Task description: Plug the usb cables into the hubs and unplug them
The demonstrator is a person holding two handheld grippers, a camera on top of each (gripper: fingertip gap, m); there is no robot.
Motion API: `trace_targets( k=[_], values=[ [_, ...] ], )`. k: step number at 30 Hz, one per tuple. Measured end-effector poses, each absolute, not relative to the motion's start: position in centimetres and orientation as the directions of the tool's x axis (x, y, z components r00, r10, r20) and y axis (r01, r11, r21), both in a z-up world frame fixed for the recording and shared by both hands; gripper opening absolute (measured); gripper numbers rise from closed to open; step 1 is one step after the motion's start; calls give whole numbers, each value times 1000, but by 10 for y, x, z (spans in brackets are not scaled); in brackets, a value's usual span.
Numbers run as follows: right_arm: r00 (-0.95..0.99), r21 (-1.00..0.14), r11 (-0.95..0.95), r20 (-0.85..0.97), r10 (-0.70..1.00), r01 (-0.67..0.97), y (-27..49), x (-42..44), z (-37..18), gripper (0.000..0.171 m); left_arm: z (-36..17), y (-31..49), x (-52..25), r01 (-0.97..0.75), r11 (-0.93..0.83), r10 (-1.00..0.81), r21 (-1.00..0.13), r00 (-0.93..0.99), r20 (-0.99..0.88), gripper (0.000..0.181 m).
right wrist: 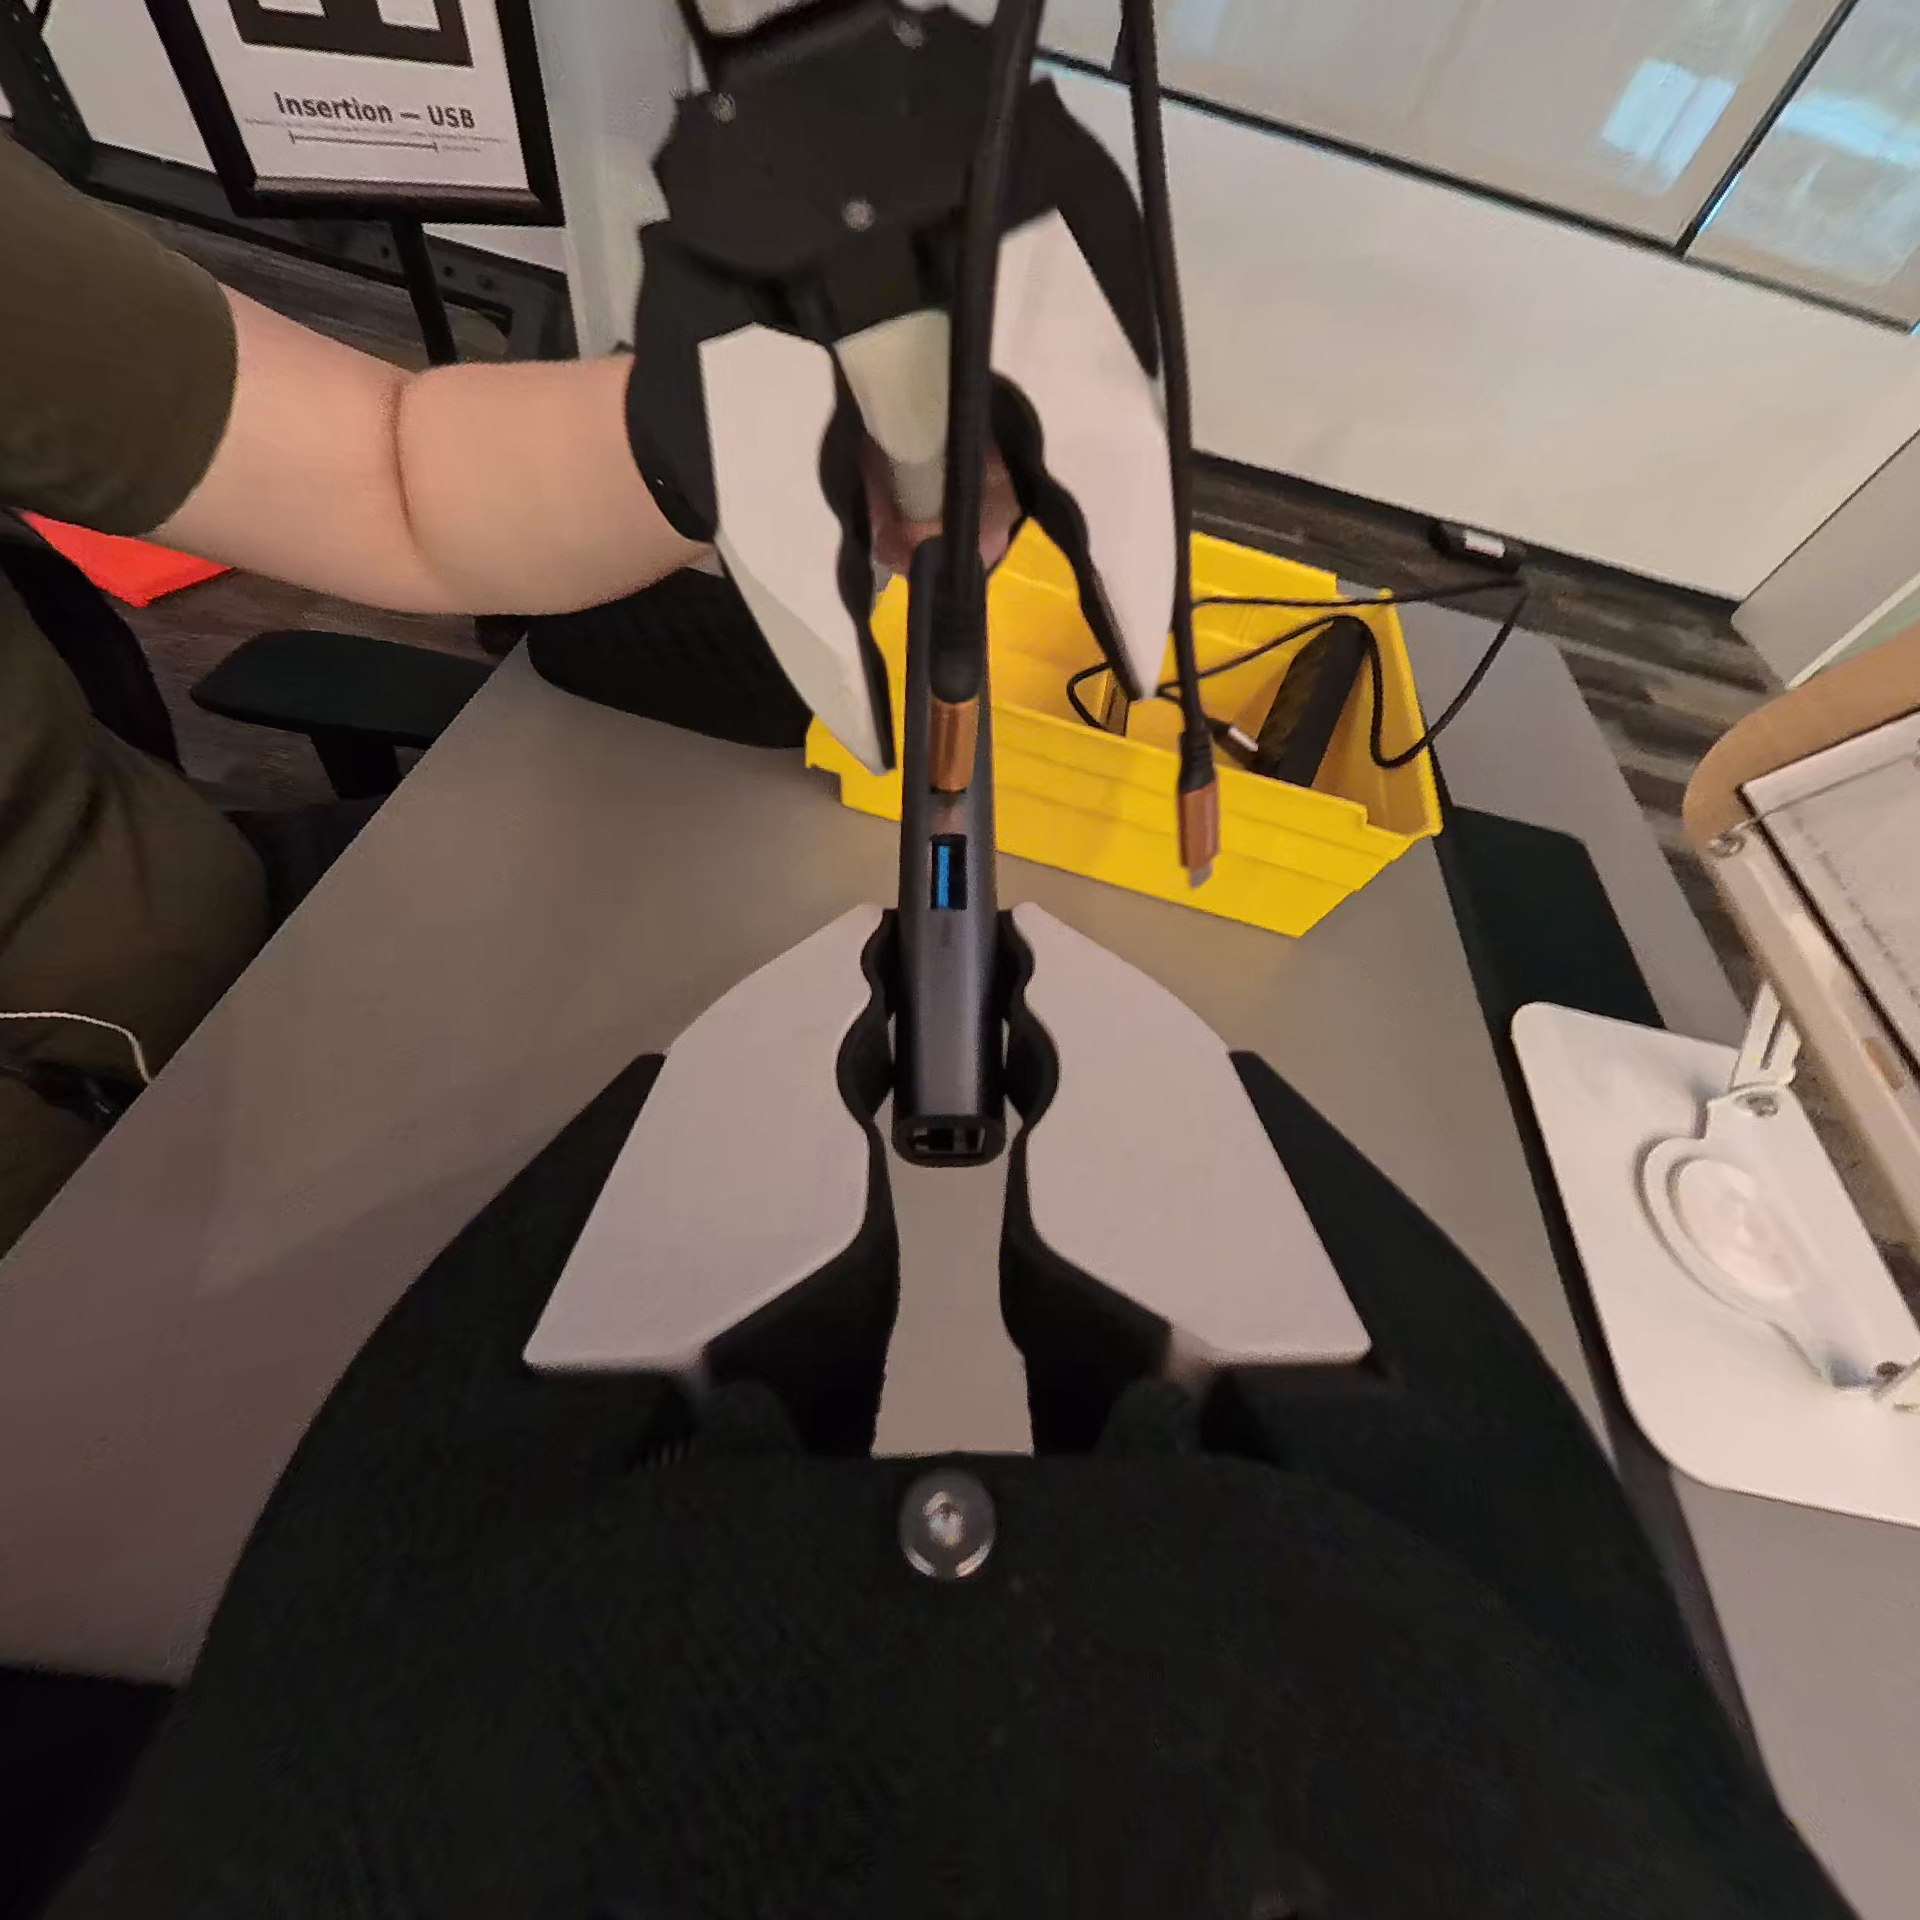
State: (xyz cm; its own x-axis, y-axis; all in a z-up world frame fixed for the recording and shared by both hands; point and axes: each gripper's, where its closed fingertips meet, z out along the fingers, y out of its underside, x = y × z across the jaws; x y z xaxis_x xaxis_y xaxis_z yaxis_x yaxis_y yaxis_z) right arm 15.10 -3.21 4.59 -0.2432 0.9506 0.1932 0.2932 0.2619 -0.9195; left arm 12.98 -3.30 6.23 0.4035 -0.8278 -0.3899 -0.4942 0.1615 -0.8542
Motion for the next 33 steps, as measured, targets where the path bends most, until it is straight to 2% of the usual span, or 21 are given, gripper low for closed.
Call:
trace_targets(
  k=[3, 5, 10, 15, 19, 21, 25, 30, 33],
  values=[
    [-248, -909, 324, 260, 933, 262, -36, 151, 49, 17, 61, -37, 135, -443, 153, -871, -883, 362, -332, 41],
    [-248, -902, 360, 301, 921, 238, -38, 151, 52, 17, 63, -45, 140, -405, 168, -902, -899, 305, -306, 25],
    [-237, -888, 413, 365, 900, 202, -40, 152, 59, 17, 70, -48, 145, -352, 221, -908, -910, 266, -323, 30],
    [-222, -860, 458, 412, 884, 225, -40, 147, 56, 17, 56, -41, 146, -419, 234, -900, -877, 248, -358, 37],
    [-220, -839, 479, 432, 875, 258, -40, 143, 50, 17, 47, -43, 144, -447, 314, -868, -838, 223, -444, 18],
    [-220, -829, 487, 439, 871, 276, -39, 141, 47, 17, 43, -43, 142, -453, 349, -849, -820, 217, -482, 17],
    [-228, -815, 491, 438, 870, 308, -39, 134, 38, 17, 34, -44, 138, -463, 304, -876, -833, 208, -435, 18],
    [-217, -751, 510, 462, 860, 421, -34, 130, 23, 17, 9, -36, 132, -571, 254, -883, -781, 193, -428, 19],
    [-216, -752, 508, 461, 861, 420, -34, 131, 23, 17, 7, -36, 132, -560, 232, -898, -796, 191, -396, 19]
  ],
)
